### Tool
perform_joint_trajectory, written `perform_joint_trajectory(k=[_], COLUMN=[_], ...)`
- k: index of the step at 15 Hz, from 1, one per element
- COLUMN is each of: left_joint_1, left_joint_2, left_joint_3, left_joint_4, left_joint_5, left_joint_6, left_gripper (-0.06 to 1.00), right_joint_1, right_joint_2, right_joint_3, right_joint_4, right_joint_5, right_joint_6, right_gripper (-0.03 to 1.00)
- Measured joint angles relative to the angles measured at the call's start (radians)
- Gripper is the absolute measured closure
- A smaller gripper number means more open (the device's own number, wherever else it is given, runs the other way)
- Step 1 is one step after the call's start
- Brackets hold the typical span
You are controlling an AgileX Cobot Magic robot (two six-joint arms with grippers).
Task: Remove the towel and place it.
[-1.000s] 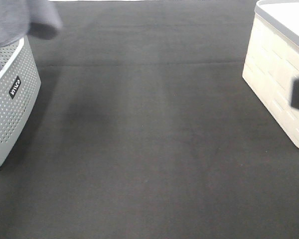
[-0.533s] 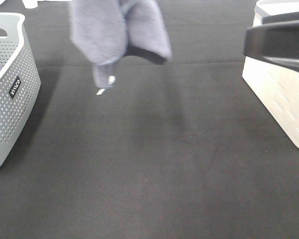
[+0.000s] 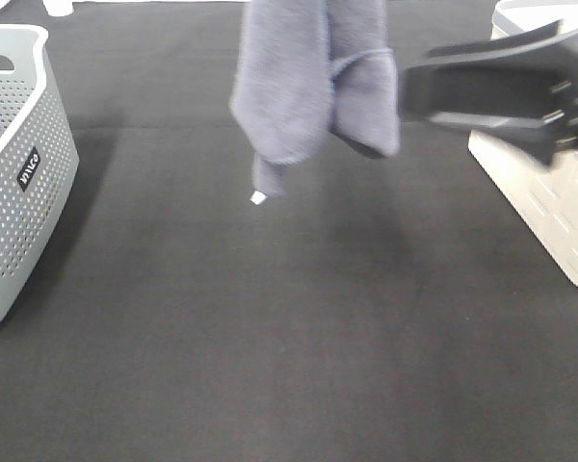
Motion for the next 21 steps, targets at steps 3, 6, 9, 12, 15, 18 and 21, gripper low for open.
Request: perform_joint_trajectory(k=[3,6,9,12,15,18,21], left_joint_1=[-0.018,-0.020,-0.032,-0.040,-0.040,-0.040,-0.040], left_joint_2=[0.008,0.009,0.009,0.009,0.009,0.009,0.009], left_joint_3=[0.000,0.000,0.000,0.000,0.000,0.000,0.000], left_joint_4=[-0.001,-0.001,-0.001,-0.001,-0.001,-0.002,-0.004], left_joint_5=[-0.001,0.015,0.033,0.035,0.021,0.000,-0.001], left_joint_6=[0.004,0.004,0.005,0.007,0.007,0.008,0.009], left_gripper=[0.94,0.94,0.94,0.94,0.94,0.94,0.94], right_joint_1=[0.137,0.148,0.148,0.148,0.149,0.172,0.222], right_joint_2=[0.077,0.101,0.131,0.197,0.219,0.224,0.266], right_joint_3=[0.000,0.000,-0.023,-0.081,-0.094,-0.094,-0.101], right_joint_4=[0.063,0.110,0.117,0.123,0.125,0.125,0.122], right_joint_5=[-0.163,-0.200,-0.205,-0.143,-0.082,-0.078,-0.132], right_joint_6=[-0.099,-0.179,-0.262,-0.268,-0.245,-0.244,-0.252], right_gripper=[0.31,0.31,0.32,0.32,0.32,0.34,0.34])
